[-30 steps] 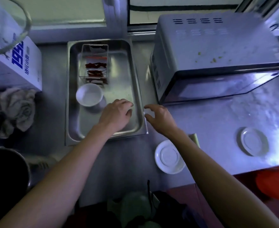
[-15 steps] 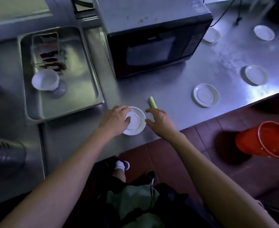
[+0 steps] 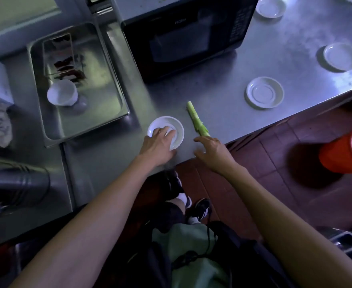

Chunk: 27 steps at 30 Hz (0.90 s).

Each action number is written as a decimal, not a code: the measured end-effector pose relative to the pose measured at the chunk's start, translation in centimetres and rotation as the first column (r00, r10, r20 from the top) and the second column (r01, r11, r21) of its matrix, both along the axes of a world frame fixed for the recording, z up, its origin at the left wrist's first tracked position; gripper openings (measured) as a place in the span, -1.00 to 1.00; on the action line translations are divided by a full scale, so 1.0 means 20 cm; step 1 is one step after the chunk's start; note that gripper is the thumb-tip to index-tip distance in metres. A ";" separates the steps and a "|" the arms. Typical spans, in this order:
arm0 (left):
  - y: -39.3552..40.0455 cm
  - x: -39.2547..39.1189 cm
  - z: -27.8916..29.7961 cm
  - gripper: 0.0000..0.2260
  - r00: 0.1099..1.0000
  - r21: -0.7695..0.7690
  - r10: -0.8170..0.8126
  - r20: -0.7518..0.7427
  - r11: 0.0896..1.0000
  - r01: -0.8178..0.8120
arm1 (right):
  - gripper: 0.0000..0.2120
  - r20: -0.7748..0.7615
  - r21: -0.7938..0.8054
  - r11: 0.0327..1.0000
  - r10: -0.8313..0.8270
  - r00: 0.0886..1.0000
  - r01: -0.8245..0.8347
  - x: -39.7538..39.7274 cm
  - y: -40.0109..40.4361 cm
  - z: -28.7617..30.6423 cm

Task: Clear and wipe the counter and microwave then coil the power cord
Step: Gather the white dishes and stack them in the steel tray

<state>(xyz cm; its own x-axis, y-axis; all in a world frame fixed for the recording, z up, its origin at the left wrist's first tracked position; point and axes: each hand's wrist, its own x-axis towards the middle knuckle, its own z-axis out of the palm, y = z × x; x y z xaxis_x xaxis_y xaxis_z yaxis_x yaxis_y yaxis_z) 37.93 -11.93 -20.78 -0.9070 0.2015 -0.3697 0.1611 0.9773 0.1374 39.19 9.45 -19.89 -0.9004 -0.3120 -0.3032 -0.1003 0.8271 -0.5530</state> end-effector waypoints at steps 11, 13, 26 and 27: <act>0.02 -0.20 -0.22 -0.17 0.994 -0.053 0.010 0.111 0.999 -0.004 | -0.67 -0.028 -0.060 0.997 -0.044 0.999 0.043 -0.07 0.03 -0.08; 0.00 -0.23 -0.22 -0.06 0.993 -0.058 -0.005 0.120 0.998 0.012 | -0.65 -0.015 -0.060 0.998 -0.032 0.999 0.031 -0.12 0.02 -0.08; -0.04 -0.41 -0.29 0.09 0.990 -0.048 0.015 0.138 0.999 -0.009 | -0.69 -0.015 -0.053 0.999 -0.011 1.000 0.010 -0.42 -0.06 -0.06; -0.04 -0.42 -0.29 0.07 0.992 -0.042 0.021 0.126 0.999 -0.015 | -0.69 -0.013 -0.060 0.998 -0.018 1.000 0.017 -0.44 -0.06 -0.06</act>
<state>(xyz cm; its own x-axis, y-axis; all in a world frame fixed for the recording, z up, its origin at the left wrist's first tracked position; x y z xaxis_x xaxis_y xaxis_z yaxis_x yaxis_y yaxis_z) 29.61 -12.83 -26.51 -0.8558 0.1680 -0.4892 0.1272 0.9851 0.1158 30.44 8.29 -21.11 -0.9098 -0.3133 -0.2723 -0.0941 0.7945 -0.5999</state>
